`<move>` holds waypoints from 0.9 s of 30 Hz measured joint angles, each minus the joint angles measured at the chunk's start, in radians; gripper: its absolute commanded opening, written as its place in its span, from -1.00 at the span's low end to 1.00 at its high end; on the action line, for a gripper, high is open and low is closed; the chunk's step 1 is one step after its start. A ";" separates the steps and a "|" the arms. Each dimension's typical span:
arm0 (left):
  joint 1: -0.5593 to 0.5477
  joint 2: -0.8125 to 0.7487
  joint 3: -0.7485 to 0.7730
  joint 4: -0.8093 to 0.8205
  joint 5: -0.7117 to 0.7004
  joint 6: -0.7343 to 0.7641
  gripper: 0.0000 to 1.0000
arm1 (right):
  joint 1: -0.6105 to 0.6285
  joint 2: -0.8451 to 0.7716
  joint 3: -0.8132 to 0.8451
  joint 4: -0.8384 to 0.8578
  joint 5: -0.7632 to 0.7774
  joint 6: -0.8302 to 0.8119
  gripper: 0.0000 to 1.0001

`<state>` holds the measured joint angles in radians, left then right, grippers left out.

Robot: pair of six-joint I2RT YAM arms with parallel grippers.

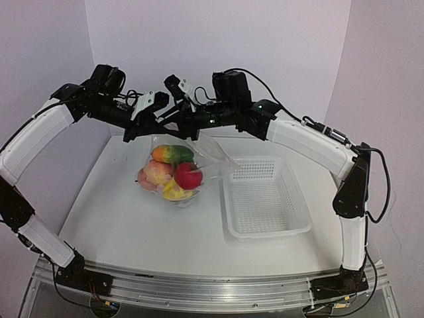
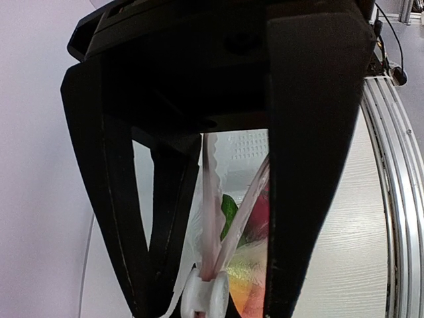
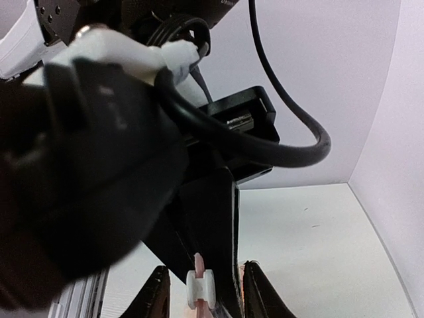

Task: Place the food in the zip-top bag and seal the zipper
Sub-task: Zip the zipper food storage bag at the center of the board.

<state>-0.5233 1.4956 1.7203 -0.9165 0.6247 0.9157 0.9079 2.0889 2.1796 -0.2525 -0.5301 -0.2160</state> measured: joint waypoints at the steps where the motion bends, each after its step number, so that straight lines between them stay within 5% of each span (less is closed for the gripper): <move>1: -0.002 0.000 0.000 0.000 0.001 0.000 -1.00 | 0.000 -0.008 -0.013 0.015 0.000 0.007 -0.25; 12: -0.006 0.000 0.000 0.000 0.010 -0.001 -1.00 | -0.004 -0.068 -0.075 0.122 0.008 0.040 -0.42; 27: -0.006 0.000 0.000 0.000 0.010 -0.005 -1.00 | -0.004 -0.088 -0.122 0.048 0.055 0.008 -0.49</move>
<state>-0.5297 1.4956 1.7203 -0.9165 0.6342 0.9108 0.9039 2.0006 2.0578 -0.2047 -0.4755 -0.2081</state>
